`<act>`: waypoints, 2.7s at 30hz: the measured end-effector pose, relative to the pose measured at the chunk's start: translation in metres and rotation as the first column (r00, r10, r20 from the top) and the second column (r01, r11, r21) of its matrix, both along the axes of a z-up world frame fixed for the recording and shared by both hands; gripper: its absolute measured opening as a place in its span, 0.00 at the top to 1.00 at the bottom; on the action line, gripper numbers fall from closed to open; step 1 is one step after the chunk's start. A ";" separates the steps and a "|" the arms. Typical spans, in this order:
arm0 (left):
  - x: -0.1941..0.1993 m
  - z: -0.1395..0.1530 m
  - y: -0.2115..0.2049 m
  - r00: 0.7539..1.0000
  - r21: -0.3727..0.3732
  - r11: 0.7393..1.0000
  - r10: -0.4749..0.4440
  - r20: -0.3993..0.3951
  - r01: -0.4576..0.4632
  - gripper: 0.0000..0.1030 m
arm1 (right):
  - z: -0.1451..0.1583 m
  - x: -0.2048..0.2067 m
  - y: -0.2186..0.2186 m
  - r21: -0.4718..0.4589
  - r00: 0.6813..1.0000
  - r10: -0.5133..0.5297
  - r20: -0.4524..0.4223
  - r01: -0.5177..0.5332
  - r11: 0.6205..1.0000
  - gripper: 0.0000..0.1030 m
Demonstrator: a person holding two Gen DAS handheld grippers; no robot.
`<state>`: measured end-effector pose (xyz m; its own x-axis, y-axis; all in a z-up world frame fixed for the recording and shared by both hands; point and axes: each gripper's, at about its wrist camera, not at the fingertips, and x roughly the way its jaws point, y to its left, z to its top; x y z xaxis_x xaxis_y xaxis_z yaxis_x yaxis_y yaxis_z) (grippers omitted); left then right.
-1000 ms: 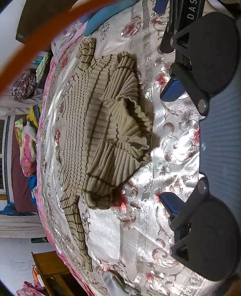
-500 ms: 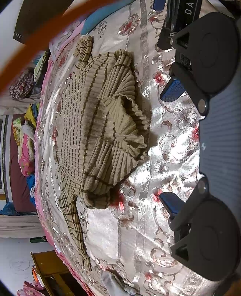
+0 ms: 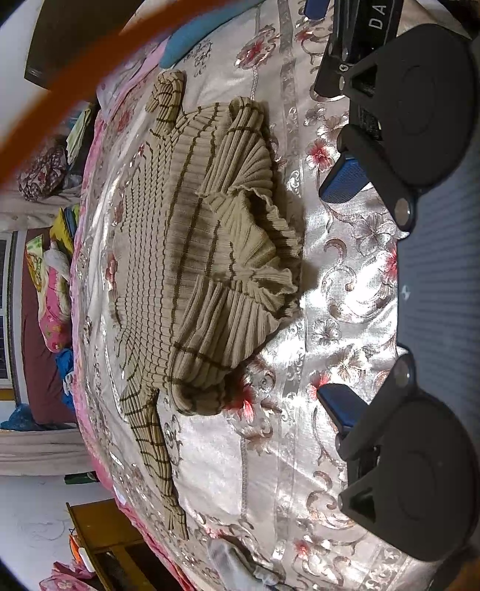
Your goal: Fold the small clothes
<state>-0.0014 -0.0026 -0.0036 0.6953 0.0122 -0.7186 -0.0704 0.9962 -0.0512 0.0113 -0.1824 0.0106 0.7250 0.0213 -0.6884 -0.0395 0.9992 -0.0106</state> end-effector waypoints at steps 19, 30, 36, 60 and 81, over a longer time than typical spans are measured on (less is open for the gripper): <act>0.004 -0.003 -0.005 1.000 0.010 1.000 -0.015 -0.017 0.015 0.00 | -0.003 0.002 -0.002 0.005 1.000 -0.005 -0.011 0.005 1.000 0.00; 0.005 -0.005 -0.006 1.000 0.011 1.000 -0.021 -0.021 0.021 0.00 | -0.004 0.003 -0.001 0.005 1.000 -0.002 -0.016 0.002 1.000 0.00; 0.005 -0.006 -0.006 0.999 0.009 1.000 -0.021 -0.025 0.021 0.00 | -0.005 0.004 -0.001 0.004 1.000 -0.002 -0.019 0.002 1.000 0.00; 0.006 -0.009 -0.005 0.999 0.008 1.000 -0.022 -0.034 0.023 0.00 | -0.008 0.005 0.000 0.005 1.000 -0.001 -0.026 0.002 1.000 0.00; 0.014 -0.008 0.001 0.999 0.008 1.000 -0.014 -0.037 0.015 0.00 | -0.008 0.015 0.005 0.005 0.999 0.013 -0.032 -0.013 1.000 0.00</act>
<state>0.0129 -0.0020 -0.0115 0.6687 0.0084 -0.7435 -0.0578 0.9975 -0.0407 0.0263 -0.1771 0.0031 0.7025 0.0343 -0.7109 -0.0529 0.9986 -0.0041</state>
